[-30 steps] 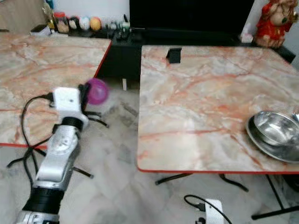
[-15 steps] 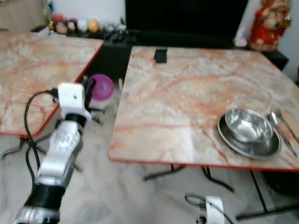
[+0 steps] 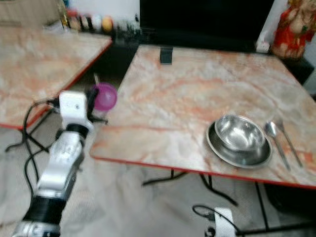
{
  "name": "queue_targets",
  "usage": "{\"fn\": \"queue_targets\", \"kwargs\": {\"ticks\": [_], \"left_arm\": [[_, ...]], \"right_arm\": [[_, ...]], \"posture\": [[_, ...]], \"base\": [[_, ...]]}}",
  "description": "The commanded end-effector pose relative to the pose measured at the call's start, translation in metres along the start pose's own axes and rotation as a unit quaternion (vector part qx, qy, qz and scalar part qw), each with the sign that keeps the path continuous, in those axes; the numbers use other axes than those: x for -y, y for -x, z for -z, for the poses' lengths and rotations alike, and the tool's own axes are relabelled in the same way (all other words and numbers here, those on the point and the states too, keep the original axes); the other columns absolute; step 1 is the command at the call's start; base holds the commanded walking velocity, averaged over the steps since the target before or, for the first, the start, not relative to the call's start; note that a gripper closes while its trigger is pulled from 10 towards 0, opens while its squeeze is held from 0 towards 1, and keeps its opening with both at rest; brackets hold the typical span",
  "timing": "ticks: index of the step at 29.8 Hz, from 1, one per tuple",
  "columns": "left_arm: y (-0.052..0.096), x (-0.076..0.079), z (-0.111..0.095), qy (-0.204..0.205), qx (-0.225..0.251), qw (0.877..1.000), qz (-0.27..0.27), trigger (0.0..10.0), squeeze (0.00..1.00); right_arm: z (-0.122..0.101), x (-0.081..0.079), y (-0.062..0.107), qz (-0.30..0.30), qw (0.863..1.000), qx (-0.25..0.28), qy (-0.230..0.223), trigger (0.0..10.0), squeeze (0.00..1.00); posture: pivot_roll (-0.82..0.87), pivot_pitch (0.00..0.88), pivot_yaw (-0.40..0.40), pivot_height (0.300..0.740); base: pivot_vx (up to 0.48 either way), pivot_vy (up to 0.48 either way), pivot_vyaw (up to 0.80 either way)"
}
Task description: Setting the table
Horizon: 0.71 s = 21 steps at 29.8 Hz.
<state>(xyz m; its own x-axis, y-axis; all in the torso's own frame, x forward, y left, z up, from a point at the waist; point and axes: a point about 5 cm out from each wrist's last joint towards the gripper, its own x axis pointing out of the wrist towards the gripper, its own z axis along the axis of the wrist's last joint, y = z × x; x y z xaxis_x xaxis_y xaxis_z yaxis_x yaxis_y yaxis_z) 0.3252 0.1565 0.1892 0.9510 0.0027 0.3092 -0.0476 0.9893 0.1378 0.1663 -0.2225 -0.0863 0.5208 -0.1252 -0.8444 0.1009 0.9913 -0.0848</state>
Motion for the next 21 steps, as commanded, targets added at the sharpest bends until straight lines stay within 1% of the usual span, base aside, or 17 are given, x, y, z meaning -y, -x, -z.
{"fn": "queue_targets", "kwargs": {"ticks": [1,8,12,21], "left_arm": [[-0.0015,0.0099,-0.0057,0.008,0.013,1.000,0.016,10.0,0.00],[-0.0032,0.0128,-0.0068,0.012,0.014,1.000,0.022,10.0,0.00],[-0.0012,0.0127,-0.0040,0.012,0.008,1.000,0.023,10.0,0.00],[-0.0011,0.0108,-0.0037,0.011,0.006,1.000,0.024,10.0,0.00]], "right_arm": [[0.0015,0.0044,0.0006,0.005,1.000,-0.003,0.004,10.0,0.00],[0.0009,0.0050,0.0005,0.008,1.000,-0.002,0.002,10.0,0.00],[0.0001,0.0059,0.0005,0.010,1.000,-0.001,-0.001,10.0,0.00],[-0.0006,0.0069,0.0005,0.011,1.000,-0.001,-0.004,10.0,0.00]], "posture": [[0.12,0.000,-0.061,0.707],[0.11,0.000,-0.060,0.707],[0.12,0.000,-0.066,0.707],[0.12,0.000,-0.069,0.707]], "base": [[0.000,-0.259,0.00],[0.000,-0.249,0.00],[0.000,-0.247,0.00],[0.000,0.000,0.00]]}}
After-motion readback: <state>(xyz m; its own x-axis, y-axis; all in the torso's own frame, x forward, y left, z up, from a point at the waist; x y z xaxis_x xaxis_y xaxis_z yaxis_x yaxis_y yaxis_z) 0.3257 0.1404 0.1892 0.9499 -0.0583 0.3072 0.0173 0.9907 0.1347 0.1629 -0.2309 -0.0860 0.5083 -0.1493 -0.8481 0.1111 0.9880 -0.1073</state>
